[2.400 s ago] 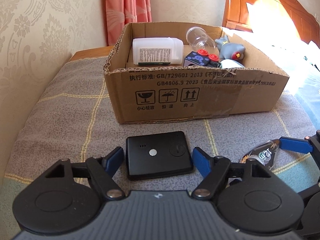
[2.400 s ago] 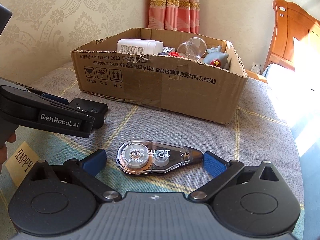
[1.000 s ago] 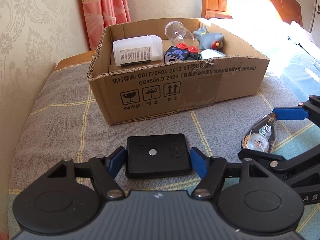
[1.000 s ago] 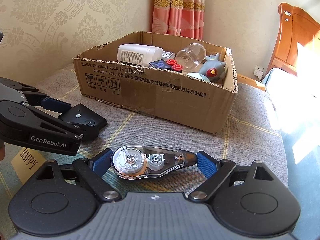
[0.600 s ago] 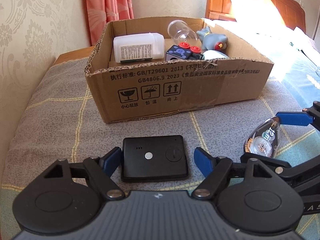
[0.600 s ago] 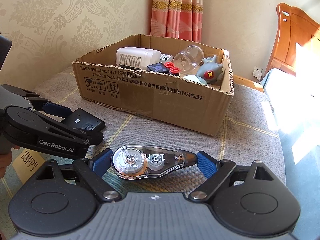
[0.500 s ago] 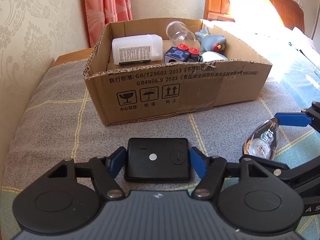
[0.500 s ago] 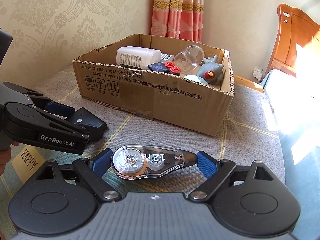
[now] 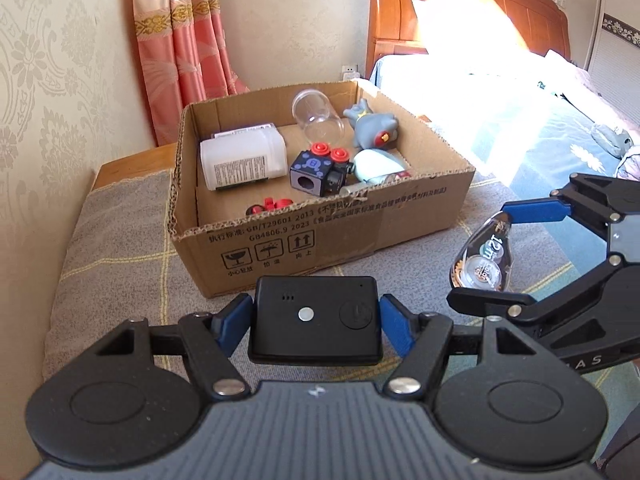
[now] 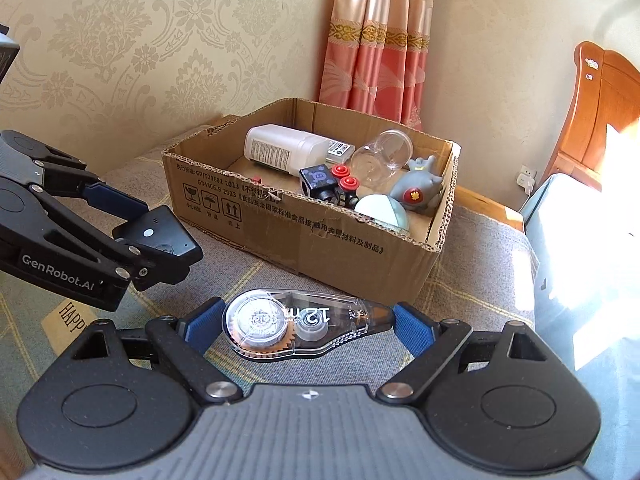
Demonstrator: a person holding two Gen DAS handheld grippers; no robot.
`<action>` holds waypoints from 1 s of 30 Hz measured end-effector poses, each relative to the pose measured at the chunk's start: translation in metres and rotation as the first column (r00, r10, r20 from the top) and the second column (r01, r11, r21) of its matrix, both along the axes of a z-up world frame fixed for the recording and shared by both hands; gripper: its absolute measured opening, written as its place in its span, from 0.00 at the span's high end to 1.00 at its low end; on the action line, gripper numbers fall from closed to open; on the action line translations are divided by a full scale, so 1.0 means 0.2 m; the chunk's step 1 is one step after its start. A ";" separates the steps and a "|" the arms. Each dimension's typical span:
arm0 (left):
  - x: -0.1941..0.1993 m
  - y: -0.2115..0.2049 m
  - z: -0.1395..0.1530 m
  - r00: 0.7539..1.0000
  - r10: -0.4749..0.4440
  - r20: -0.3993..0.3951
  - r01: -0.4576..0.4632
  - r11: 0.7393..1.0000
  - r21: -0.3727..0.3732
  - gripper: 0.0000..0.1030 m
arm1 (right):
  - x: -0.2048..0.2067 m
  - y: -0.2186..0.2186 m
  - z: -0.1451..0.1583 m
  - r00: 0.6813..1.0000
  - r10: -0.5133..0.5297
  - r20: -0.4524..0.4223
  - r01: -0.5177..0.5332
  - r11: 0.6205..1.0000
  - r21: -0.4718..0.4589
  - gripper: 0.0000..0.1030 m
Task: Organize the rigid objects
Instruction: 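Lift the black pad and correction tape into the box and open both tools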
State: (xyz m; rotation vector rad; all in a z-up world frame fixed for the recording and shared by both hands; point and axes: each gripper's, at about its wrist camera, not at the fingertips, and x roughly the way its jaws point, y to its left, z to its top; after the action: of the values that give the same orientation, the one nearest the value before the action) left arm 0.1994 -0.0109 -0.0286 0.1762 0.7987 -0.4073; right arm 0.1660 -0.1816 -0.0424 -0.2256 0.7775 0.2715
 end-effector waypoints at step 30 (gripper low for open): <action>0.19 0.09 0.10 0.950 0.204 0.238 -0.212 0.977 0.007 0.00 | 0.22 -0.01 0.22 0.998 -0.006 0.060 0.005 1.000 0.027 0.10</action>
State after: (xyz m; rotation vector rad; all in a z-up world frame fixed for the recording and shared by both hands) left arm 0.2379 0.0067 -0.0095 0.1652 0.5816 -0.1695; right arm 0.2102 -0.1841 0.0009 -0.2054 0.7142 0.2689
